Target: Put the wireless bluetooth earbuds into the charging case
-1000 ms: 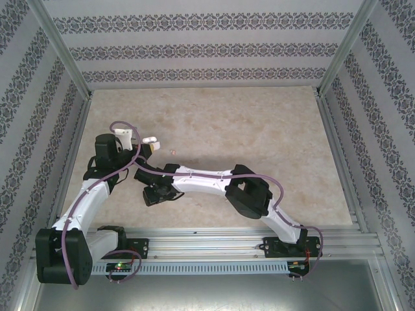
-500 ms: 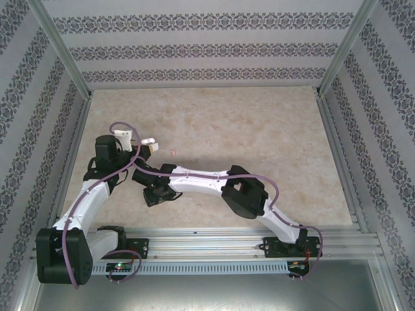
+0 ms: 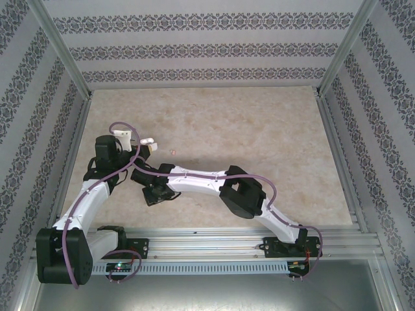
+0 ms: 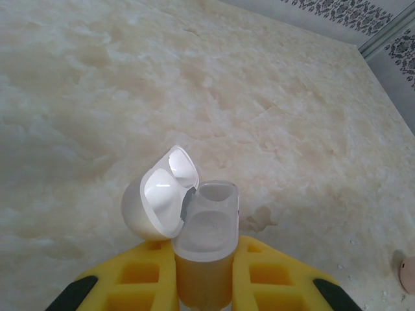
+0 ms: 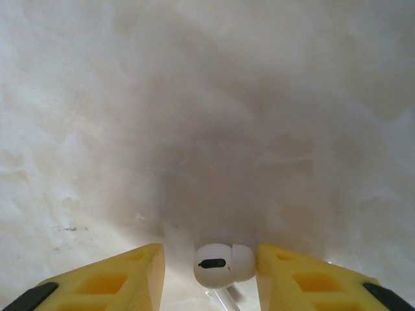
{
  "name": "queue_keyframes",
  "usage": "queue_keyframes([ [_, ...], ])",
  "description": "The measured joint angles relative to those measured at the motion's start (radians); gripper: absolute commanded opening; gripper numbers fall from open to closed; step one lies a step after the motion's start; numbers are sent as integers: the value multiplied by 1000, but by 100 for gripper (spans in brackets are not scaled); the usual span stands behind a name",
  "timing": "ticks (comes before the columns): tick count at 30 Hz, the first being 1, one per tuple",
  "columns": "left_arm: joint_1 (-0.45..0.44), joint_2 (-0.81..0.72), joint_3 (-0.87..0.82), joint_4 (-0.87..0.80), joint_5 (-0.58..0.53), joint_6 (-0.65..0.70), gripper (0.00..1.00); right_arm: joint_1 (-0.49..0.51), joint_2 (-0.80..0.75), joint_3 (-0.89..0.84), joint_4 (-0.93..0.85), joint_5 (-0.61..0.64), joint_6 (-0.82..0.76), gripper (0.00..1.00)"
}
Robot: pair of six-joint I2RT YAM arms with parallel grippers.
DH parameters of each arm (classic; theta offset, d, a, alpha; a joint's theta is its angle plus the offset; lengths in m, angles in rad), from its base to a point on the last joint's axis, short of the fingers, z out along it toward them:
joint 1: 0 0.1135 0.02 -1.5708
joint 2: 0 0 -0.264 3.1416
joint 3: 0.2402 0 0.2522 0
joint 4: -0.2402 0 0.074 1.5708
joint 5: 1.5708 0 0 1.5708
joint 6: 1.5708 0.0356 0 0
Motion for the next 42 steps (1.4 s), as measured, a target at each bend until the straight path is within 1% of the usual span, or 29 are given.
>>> queue_keyframes([
  [5, 6, 2, -4, 0, -12, 3, 0, 0, 24, 38, -34, 2, -4, 40],
  [8, 6, 4, -5, 0, -18, 3, 0, 1, 32, 53, -55, 5, -7, 36],
  [11, 6, 4, -5, 0, -21, 3, 0, 1, 33, 54, -63, 11, -8, 34],
  [15, 6, 6, -6, 0, -20, 3, 0, 2, 33, 56, -73, 17, -11, 30],
  [23, 6, 13, -7, 1, -4, 3, 0, 2, 18, 27, -60, 32, -11, 27],
  [27, 5, 28, -7, 6, 34, 2, 0, -5, -40, -72, -6, 44, -2, 27],
  [30, 3, 41, -7, 14, 70, 2, 0, -18, -104, -179, 29, 50, 7, 27],
  [36, -4, 86, -9, 70, 150, -9, 0, -84, -225, -369, 62, 68, 37, 27],
  [42, -77, 128, -12, 129, 187, -27, 0, -137, -351, -529, 107, 83, 73, 27],
])
